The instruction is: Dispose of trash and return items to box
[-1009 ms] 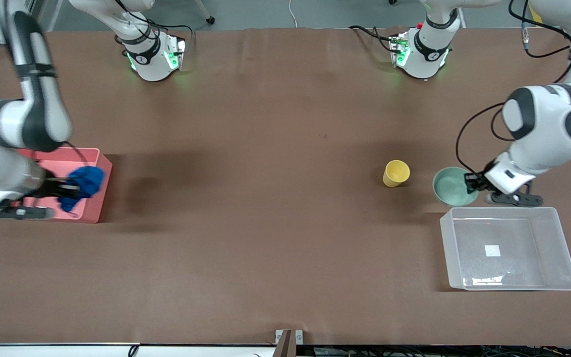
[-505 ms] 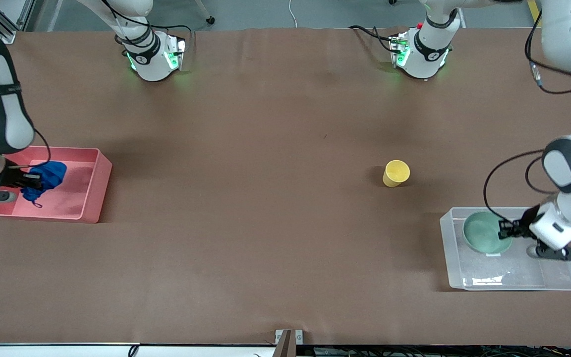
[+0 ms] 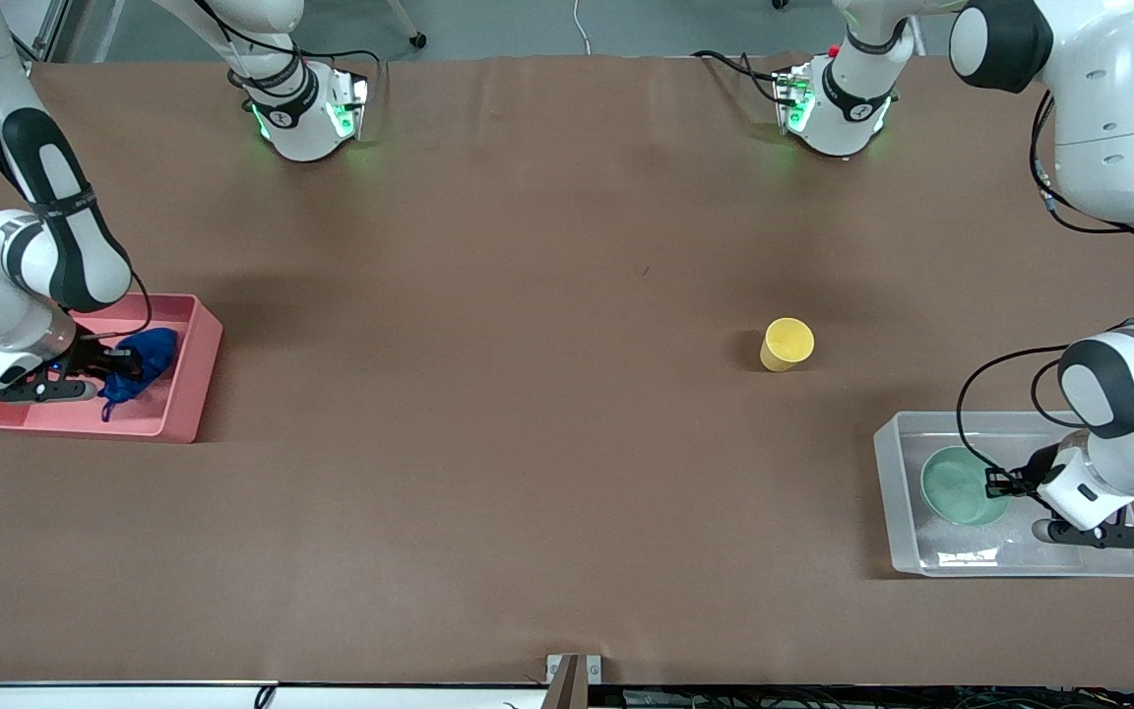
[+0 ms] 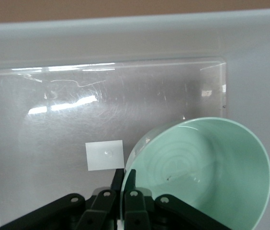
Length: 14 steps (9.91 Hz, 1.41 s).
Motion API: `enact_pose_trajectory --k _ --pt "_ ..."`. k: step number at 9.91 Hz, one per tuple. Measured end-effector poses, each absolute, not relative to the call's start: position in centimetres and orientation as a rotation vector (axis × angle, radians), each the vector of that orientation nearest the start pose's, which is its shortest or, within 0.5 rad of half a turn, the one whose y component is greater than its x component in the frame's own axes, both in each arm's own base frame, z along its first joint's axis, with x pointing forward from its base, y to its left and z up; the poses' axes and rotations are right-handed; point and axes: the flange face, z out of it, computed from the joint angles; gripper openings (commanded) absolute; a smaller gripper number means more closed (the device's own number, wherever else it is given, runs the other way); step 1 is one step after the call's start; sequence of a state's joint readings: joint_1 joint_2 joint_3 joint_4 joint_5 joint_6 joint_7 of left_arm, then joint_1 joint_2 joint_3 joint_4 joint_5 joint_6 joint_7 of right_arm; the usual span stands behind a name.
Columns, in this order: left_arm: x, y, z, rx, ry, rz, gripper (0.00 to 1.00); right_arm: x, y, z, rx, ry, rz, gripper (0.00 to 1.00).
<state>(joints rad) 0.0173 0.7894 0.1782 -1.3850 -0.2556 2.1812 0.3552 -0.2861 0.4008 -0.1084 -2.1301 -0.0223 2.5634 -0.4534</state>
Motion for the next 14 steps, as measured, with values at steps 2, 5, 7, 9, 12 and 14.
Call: enact_pose_trajectory --k 2,5,7,9,12,14 --pt "72.3 11.2 22.7 -3.213 0.086 -0.064 0.18 57.6 -19.0 31.3 -3.177 -0.039 0.076 1.0" --pt "72.2 11.6 22.3 -3.201 0.066 -0.112 0.77 59.5 -13.1 49.1 -3.152 0.197 0.182 1.0" --pt "72.8 11.6 25.6 -3.194 0.067 -0.191 0.98 59.2 -7.4 55.4 -3.152 0.342 0.131 1.0" --pt "72.7 10.6 33.0 -3.191 0.065 -0.31 1.0 57.9 -4.5 59.6 -3.146 0.365 0.059 1.0" --pt "67.0 3.1 40.6 -3.176 0.127 -0.273 1.0 53.5 -7.5 64.7 -3.114 0.352 0.064 1.0" --pt "60.9 -2.8 39.7 -3.196 0.237 -0.15 1.0 53.0 -8.8 65.2 -3.1 0.34 0.054 1.0"
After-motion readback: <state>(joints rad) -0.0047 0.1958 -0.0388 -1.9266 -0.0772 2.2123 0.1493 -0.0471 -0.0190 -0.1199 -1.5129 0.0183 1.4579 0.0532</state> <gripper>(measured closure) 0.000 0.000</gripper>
